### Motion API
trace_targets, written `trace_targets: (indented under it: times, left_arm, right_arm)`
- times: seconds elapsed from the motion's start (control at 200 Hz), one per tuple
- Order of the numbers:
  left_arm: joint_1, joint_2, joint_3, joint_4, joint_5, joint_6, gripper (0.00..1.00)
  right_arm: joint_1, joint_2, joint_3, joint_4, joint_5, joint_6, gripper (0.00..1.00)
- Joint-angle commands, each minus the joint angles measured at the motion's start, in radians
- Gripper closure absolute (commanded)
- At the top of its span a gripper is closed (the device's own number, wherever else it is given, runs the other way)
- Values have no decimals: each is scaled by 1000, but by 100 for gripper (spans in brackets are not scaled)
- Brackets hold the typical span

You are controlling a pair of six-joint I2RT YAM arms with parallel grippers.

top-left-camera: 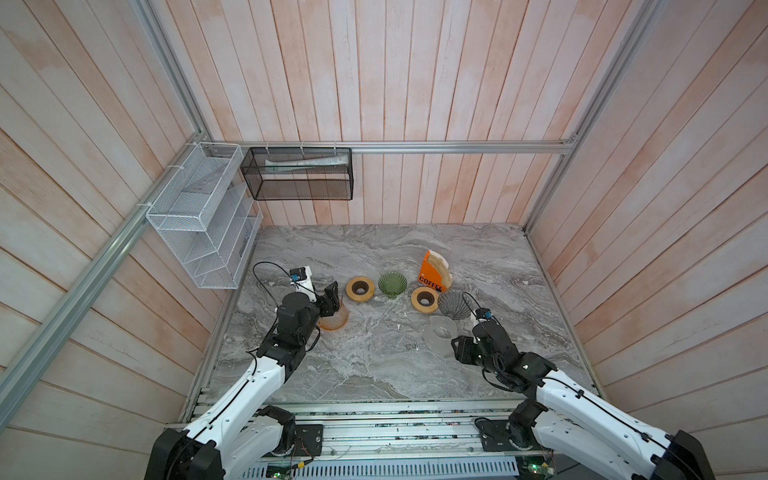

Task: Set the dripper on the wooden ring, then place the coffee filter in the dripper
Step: 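Lower the right gripper over the handle of the white frosted jug, then close the right gripper on the white jug's handle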

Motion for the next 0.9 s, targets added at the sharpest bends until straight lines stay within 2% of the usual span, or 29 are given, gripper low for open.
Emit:
trace_targets:
  times: [0.0, 0.375, 0.63, 0.75, 0.895]
  left_arm:
    - [-3, -2, 0, -8, 8, -5, 24]
    - [-2, -2, -5, -6, 6, -10, 24]
    - [-3, -3, -2, -9, 6, -9, 24]
    - [-3, -5, -4, -11, 5, -9, 24]
    - [-3, -3, -5, -7, 3, -9, 24]
  right_arm:
    - [-4, -13, -10, 20, -56, -11, 48]
    - [27, -43, -19, 9, -65, -4, 54]
    - [60, 32, 26, -31, 3, -13, 57]
    - [62, 33, 37, -58, 56, 3, 61]
    - [65, 55, 46, -63, 63, -3, 64]
